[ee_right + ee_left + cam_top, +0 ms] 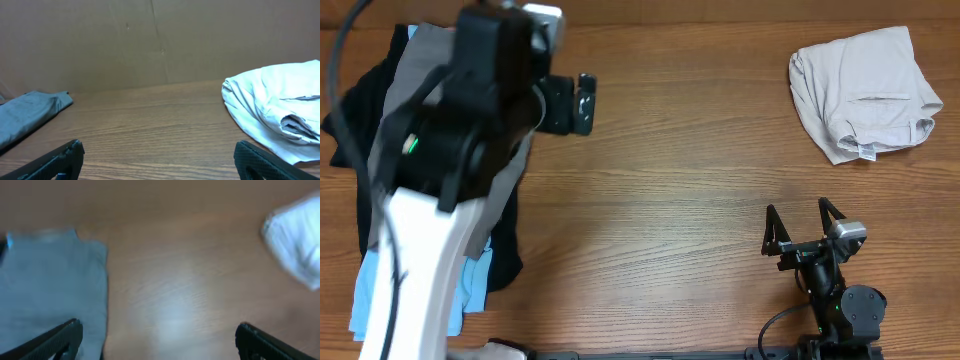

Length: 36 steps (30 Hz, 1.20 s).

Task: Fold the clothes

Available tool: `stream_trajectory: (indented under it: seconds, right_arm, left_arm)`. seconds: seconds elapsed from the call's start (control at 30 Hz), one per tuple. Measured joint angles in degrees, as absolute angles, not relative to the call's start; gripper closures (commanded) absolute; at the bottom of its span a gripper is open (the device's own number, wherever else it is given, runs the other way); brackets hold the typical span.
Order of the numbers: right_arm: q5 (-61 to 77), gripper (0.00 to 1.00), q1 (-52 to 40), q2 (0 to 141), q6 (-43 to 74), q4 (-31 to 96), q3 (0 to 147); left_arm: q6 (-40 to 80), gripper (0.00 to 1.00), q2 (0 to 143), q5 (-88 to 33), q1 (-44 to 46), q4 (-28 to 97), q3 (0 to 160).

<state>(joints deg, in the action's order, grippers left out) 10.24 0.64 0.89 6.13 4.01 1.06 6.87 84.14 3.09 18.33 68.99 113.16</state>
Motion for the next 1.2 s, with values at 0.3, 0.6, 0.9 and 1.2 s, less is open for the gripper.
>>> stream_trajectory:
  seconds: [0.3,0.6,0.9,1.2]
  right_arm:
    - [10.2,0.0,0.6,0.8,6.2,4.1,1.1]
    - [10.2,0.0,0.7,0.8,6.1,4.0,1.1]
    - [10.2,0.0,0.6,0.8,6.1,4.1,1.1]
    - [10.2,0.0,0.6,0.8,6.1,4.0,1.1]
  left_arm:
    - [6.9,0.0,60.6,3.0,18.3,40.1,77.4]
    - [7.4,0.0,43.6,3.0,18.3,18.6,42.2]
    - [16.5,0.0,27.5,2.8,12.1,4.4,18.4]
    - [21.0,0.0,13.7,2.6,6.3,-1.4,2.9]
